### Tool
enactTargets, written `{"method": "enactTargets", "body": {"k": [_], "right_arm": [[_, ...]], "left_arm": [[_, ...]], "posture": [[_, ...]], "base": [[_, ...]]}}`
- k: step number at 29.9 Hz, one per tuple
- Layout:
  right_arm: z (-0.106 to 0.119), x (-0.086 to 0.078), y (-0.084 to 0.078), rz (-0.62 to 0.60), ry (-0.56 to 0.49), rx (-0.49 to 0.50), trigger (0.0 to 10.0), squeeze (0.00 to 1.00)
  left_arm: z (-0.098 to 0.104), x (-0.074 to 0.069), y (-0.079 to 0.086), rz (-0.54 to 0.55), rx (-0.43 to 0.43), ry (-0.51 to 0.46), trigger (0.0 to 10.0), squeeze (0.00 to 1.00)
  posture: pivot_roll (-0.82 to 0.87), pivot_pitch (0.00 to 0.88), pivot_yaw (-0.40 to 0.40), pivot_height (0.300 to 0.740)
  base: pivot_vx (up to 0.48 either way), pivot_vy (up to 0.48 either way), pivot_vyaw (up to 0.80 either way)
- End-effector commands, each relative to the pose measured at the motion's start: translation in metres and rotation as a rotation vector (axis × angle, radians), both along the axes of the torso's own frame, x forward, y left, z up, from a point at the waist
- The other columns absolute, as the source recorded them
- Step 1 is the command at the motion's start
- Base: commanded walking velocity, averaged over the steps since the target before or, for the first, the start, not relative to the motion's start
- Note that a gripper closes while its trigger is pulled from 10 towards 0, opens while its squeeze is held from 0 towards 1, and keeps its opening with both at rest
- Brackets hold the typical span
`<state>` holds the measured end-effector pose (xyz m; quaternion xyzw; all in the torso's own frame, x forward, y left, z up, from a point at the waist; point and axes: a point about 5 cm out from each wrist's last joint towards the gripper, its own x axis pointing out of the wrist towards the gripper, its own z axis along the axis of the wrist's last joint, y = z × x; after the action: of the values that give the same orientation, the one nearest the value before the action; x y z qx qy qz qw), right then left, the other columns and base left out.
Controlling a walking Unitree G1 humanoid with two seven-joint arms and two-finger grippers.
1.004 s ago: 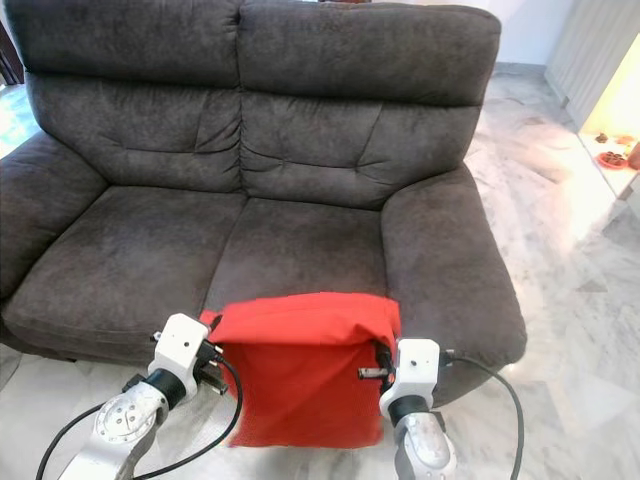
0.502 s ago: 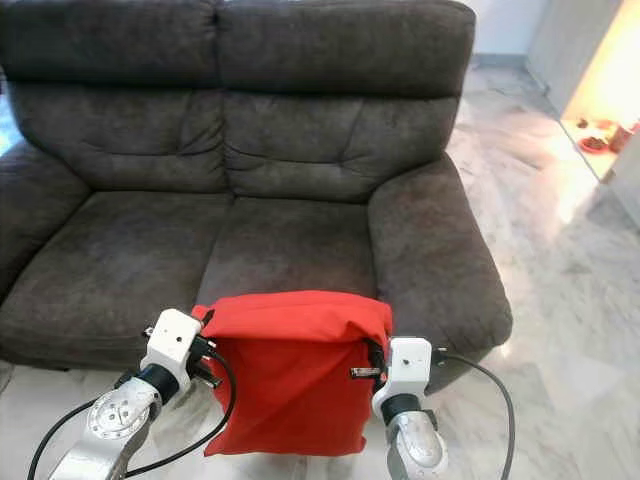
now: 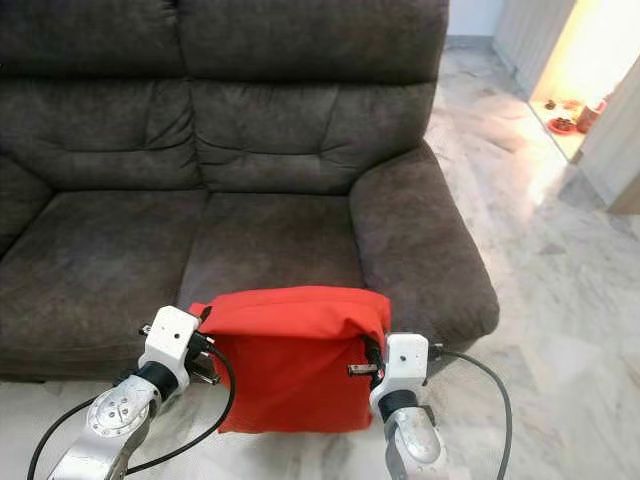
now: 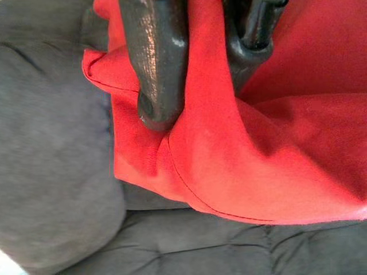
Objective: Move the pillow to the sofa from floor
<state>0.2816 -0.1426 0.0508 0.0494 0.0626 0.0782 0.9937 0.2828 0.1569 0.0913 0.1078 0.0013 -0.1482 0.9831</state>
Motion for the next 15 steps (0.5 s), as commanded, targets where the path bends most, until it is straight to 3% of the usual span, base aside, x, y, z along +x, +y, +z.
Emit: {"method": "enactTargets", "body": {"k": [1, 6, 9, 15], "right_arm": [[0.0056, 0.0006, -0.0126, -0.063, -0.029, 0.0, 10.0, 0.0], [0.0049, 0.0005, -0.0113, -0.056, -0.02, 0.029, 10.0, 0.0], [0.0062, 0.0007, -0.0114, -0.055, -0.033, 0.002, 10.0, 0.0], [0.0073, 0.0008, -0.0092, -0.05, -0.04, 0.017, 10.0, 0.0]], "left_arm": [[0.0154, 0.0022, 0.0172, 0.085, -0.014, -0.073, 10.0, 0.0], [0.0146, 0.002, 0.0161, 0.084, -0.027, -0.065, 10.0, 0.0], [0.0142, 0.002, 0.0156, 0.084, -0.033, -0.06, 10.0, 0.0], [0.0147, 0.0009, 0.0148, 0.074, -0.01, -0.071, 10.0, 0.0]], "posture": [[0.02, 0.119, 0.017, 0.74], [0.02, 0.119, 0.018, 0.74], [0.03, 0.12, 0.02, 0.74], [0.02, 0.121, 0.021, 0.74]], "base": [[0.0, 0.0, 0.0], [0.0, 0.0, -0.57], [0.0, 0.48, -0.8], [0.0, 0.056, 0.0]]}}
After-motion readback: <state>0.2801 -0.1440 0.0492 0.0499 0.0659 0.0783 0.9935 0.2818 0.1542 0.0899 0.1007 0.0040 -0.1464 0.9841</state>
